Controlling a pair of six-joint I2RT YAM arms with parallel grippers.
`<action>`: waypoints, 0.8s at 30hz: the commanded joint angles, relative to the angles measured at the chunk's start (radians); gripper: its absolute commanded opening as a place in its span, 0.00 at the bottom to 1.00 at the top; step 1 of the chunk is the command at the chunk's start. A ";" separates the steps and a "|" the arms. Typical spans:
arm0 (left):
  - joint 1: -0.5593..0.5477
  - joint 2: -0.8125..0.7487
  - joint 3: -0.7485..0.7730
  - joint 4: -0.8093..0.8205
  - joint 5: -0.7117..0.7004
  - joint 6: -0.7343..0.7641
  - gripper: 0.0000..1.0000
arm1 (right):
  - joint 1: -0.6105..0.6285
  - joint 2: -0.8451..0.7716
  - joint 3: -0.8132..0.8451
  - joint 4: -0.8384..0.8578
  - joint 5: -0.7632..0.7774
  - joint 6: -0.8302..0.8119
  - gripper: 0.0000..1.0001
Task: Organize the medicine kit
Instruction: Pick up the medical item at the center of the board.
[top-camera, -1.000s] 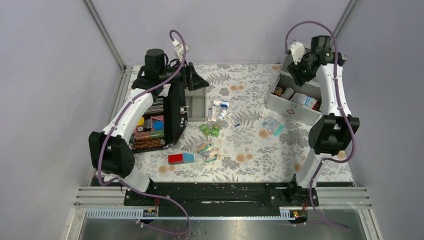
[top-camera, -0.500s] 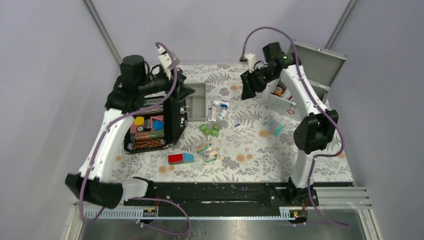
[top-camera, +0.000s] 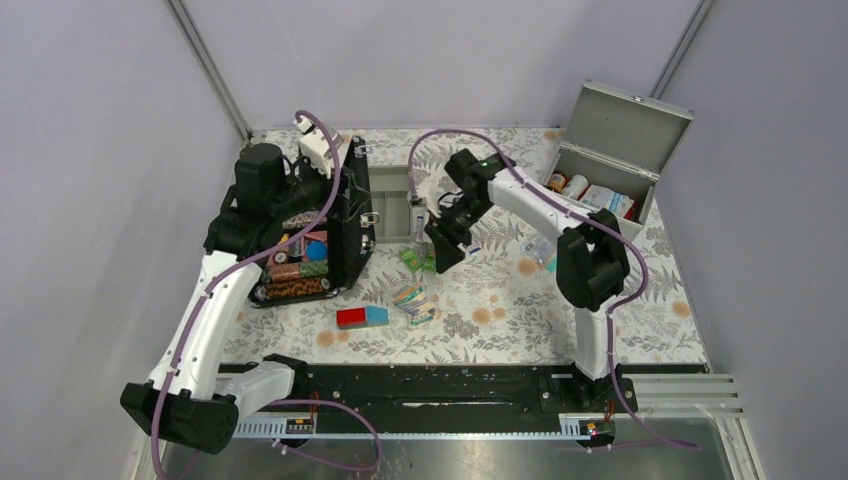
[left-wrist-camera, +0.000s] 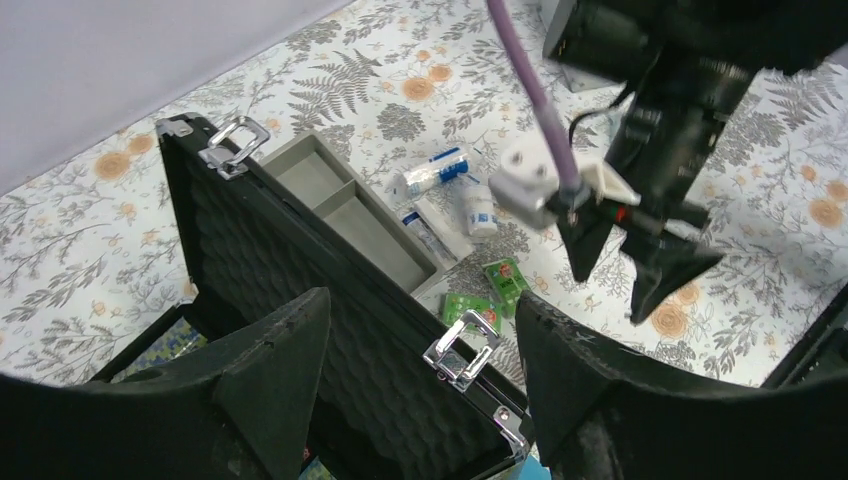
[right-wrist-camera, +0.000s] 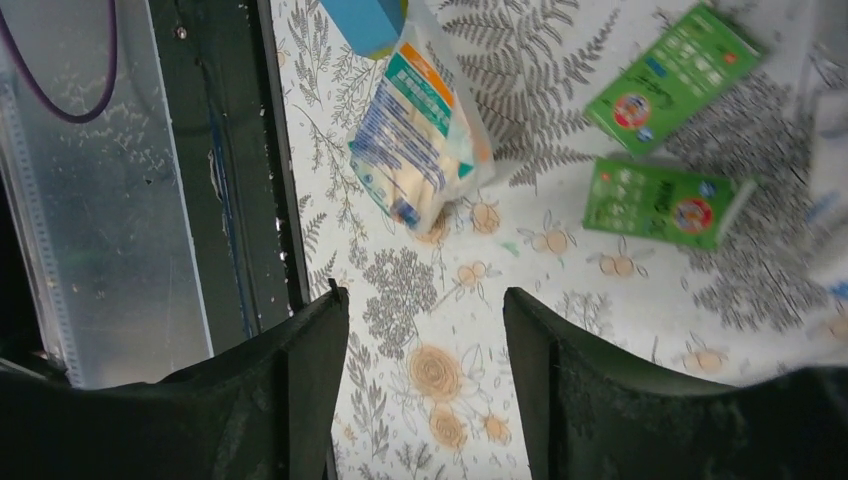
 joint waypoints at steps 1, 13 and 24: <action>0.003 -0.042 0.012 0.058 -0.078 -0.041 0.68 | 0.064 0.030 -0.010 0.081 0.022 0.015 0.67; -0.059 -0.029 0.049 0.062 -0.197 0.001 0.69 | 0.137 0.101 -0.059 0.315 0.045 0.237 0.67; -0.097 -0.006 0.129 0.000 -0.208 0.120 0.69 | 0.178 0.161 -0.139 0.519 -0.031 0.437 0.59</action>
